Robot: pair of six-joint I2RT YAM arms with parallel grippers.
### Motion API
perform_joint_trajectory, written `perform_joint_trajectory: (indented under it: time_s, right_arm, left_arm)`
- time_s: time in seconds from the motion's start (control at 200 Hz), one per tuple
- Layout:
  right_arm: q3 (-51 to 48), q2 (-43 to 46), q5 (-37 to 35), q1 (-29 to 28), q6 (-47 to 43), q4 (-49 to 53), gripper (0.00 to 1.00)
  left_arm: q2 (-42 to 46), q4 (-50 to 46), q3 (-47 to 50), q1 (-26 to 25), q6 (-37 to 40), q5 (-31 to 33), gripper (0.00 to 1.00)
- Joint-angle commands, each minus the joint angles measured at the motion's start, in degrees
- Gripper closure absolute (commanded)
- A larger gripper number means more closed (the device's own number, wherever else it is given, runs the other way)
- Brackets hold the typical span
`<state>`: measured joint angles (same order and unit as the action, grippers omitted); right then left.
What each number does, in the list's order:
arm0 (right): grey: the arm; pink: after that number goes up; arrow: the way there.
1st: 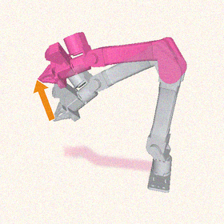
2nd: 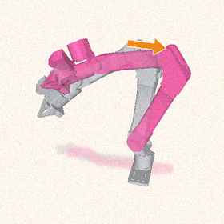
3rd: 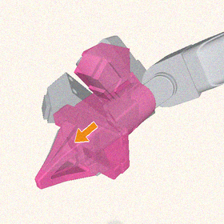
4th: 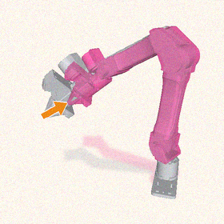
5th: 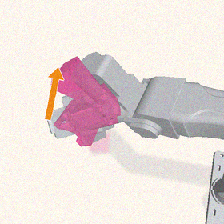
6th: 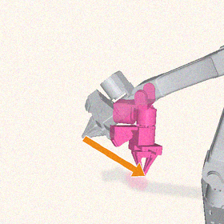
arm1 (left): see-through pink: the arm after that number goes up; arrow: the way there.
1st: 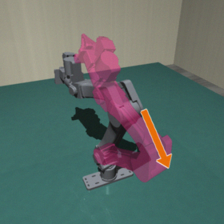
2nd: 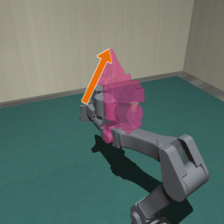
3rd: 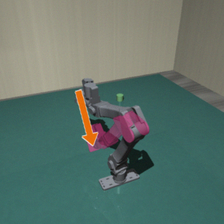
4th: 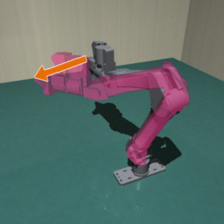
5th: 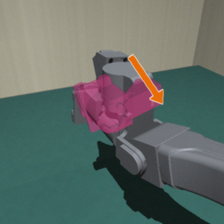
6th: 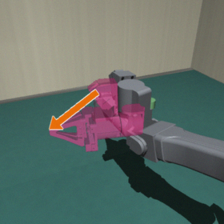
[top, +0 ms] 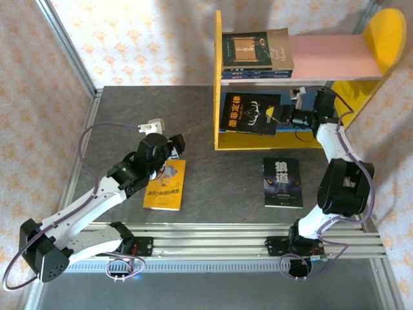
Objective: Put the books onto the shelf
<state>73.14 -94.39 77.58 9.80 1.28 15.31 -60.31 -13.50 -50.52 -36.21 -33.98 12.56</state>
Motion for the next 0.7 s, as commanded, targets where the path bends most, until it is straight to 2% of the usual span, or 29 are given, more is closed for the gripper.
perform_joint_trajectory:
  time_s: [0.0,0.09,0.435,0.696]
  right_arm:
    - [6.3,-1.8,5.9,0.3,-9.8,8.5,0.92]
    - [9.3,-4.4,6.2,0.3,-13.5,13.4,0.92]
    - [11.2,-7.8,5.0,0.3,-13.5,13.6,0.89]
    - [11.5,-9.6,1.1,0.4,-6.8,7.4,0.87]
  left_arm:
    - [-0.8,0.0,-0.4,0.5,0.6,0.1,0.40]
    - [-1.1,0.0,-0.9,0.5,0.6,0.0,0.40]
    - [-1.8,0.4,-1.2,0.5,0.4,-0.6,0.41]
    - [-1.7,0.3,-1.1,0.5,0.3,-0.6,0.41]
